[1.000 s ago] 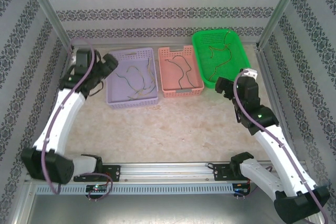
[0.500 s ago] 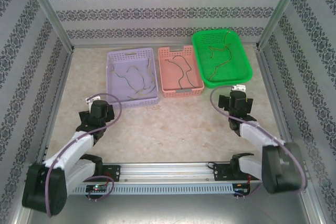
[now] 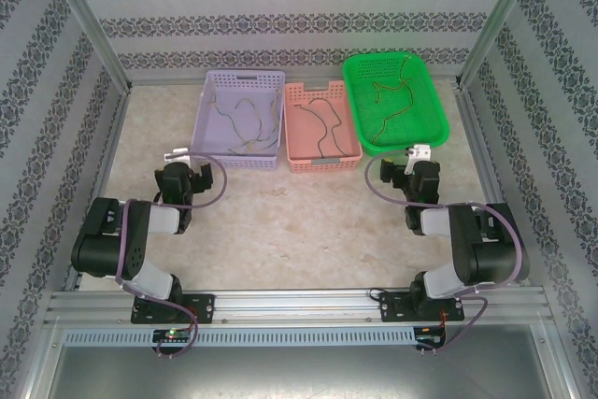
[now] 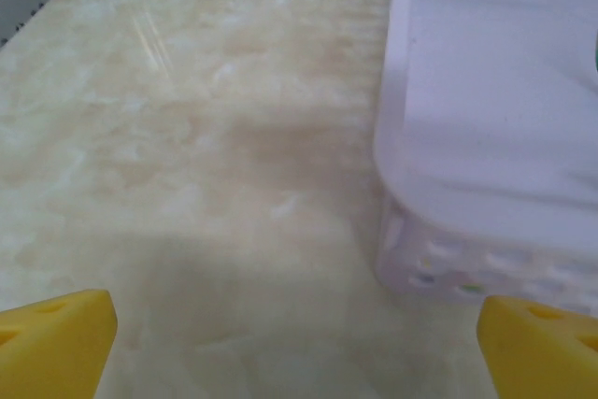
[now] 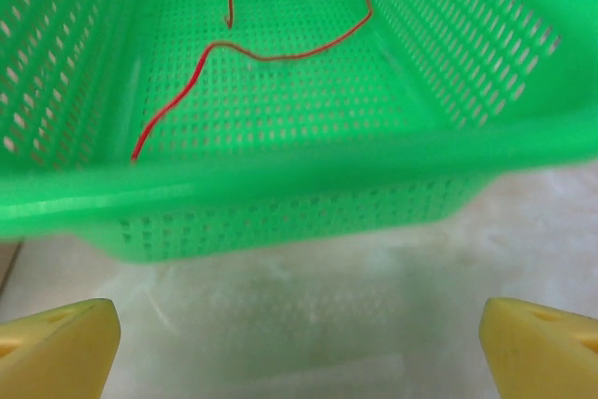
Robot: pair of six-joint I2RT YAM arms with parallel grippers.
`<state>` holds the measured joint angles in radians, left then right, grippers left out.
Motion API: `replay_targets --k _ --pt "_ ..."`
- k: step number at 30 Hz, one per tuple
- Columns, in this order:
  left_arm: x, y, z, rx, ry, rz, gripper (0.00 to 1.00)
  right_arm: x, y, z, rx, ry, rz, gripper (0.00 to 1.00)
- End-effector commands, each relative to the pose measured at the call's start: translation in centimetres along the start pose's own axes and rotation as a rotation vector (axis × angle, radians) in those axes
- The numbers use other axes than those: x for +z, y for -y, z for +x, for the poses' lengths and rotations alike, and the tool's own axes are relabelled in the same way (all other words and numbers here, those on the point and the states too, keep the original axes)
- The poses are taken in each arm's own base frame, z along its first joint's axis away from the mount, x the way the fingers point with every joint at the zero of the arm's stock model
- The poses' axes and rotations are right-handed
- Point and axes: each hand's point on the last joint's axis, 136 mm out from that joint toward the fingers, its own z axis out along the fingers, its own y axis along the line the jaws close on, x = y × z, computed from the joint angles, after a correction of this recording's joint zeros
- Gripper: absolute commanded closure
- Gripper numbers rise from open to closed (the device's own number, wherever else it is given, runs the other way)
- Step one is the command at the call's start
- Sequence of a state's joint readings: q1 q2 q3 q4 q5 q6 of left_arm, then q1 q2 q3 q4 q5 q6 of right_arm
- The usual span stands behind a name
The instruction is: Untangle the cables
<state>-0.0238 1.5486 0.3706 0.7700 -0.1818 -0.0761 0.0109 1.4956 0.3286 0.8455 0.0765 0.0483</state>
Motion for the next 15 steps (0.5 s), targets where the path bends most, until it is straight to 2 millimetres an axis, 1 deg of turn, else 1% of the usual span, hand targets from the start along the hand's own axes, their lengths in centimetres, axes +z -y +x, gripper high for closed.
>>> replay_targets --k 1,2,3,4,10,13,15 --pt "0.3 0.6 -2.9 -0.005 0.111 0.051 0.01 0.6 0.0 -3.3 0.013 0.102 0.008 0.02" --pt "0.3 0.7 -2.8 -0.006 0.089 0.055 0.01 0.6 -0.4 -3.3 -0.002 0.087 -0.005 0.02" --pt "0.2 0.7 -3.1 -0.008 0.115 0.054 0.01 0.6 -0.6 -3.3 -0.012 0.095 -0.012 0.02" --pt "0.3 0.7 -2.8 -0.005 0.1 0.054 0.01 0.6 -0.7 -3.4 -0.014 0.099 -0.007 0.02" --pt "0.2 0.7 -3.0 -0.006 0.104 0.054 0.01 0.7 -1.3 -3.3 -0.036 0.093 -0.026 0.02" --pt "0.3 0.7 -3.0 -0.003 0.104 0.053 0.0 0.8 -1.3 -3.2 -0.022 0.083 -0.053 0.02" --pt "0.3 0.7 -2.9 -0.002 0.103 0.054 0.0 0.4 -1.1 -3.3 -0.025 0.102 -0.04 0.02"
